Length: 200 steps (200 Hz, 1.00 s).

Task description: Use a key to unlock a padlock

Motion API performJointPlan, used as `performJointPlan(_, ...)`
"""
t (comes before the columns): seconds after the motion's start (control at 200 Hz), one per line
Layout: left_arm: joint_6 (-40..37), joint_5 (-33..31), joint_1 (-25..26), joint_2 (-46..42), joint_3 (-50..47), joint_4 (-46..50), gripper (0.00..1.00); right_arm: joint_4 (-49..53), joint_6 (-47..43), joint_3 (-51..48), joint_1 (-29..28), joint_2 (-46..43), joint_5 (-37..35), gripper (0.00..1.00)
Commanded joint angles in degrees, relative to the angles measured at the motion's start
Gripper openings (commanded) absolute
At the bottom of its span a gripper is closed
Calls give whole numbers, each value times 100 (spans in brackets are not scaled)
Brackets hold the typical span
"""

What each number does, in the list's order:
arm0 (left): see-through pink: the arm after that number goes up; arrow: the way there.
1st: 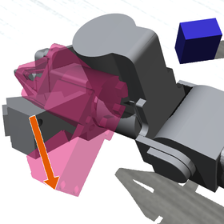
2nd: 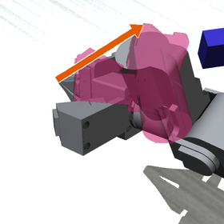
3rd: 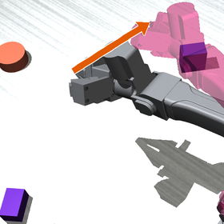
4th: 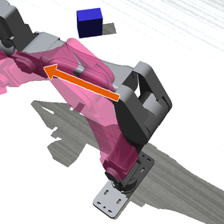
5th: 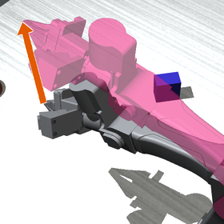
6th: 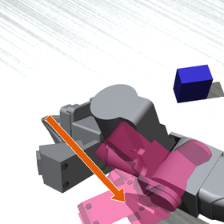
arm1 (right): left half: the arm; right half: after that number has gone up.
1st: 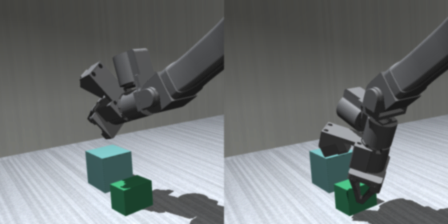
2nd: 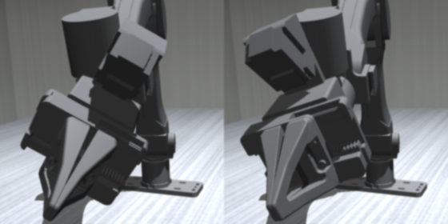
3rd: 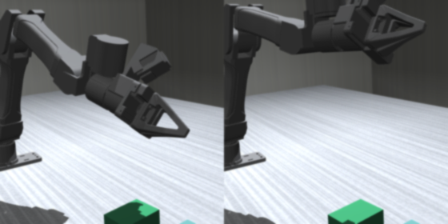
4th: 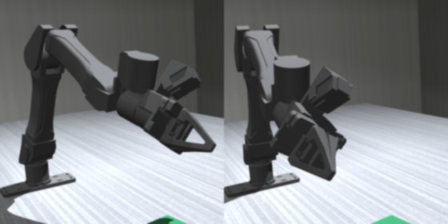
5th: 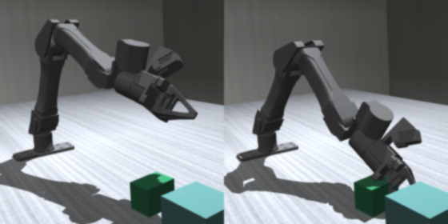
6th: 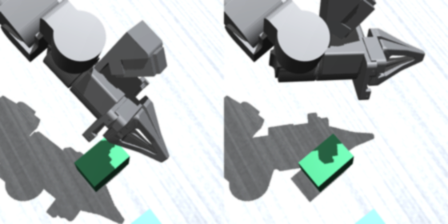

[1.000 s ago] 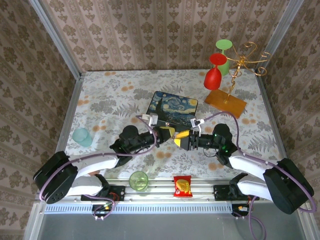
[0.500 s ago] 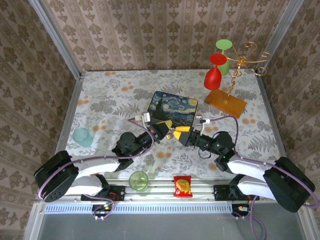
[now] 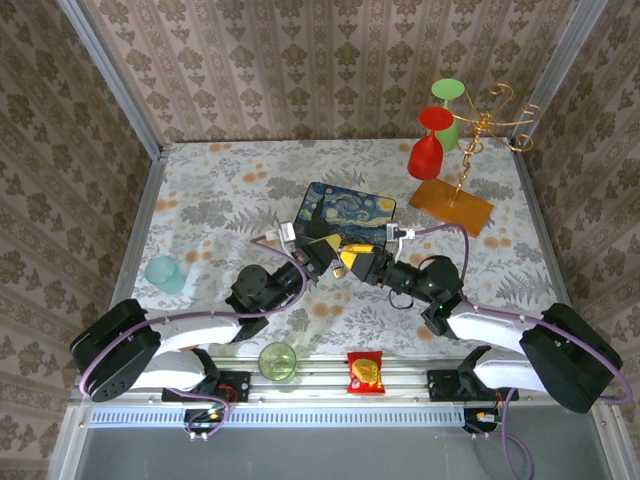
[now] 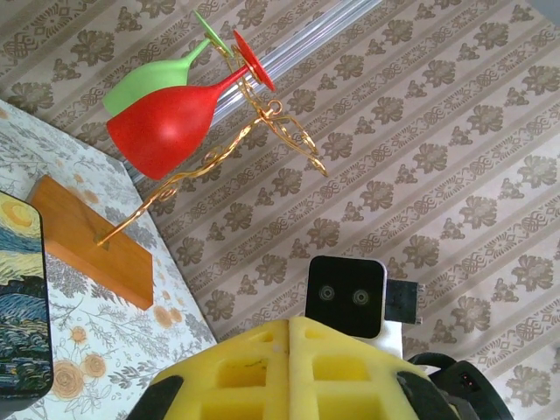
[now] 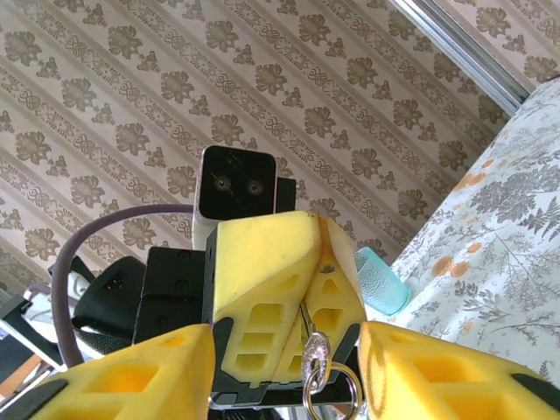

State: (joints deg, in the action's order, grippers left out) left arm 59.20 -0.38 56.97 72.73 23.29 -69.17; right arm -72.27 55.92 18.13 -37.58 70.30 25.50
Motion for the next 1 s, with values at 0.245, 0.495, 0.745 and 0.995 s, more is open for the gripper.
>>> performJointPlan(0.245,133,-107,29,57,54,-396,0,-271,-73,147,-135,46,-66,29)
performJointPlan(0.495,188,-76,27,92,36,-425,0,-263,-139,39,-134,-69,-258,25)
performJointPlan(0.745,161,-33,-10,-44,-112,-404,0,-259,-144,125,-136,-40,-161,18)
performJointPlan(0.995,175,-49,-4,-55,-161,-432,0,-269,-142,98,-147,-48,-119,10)
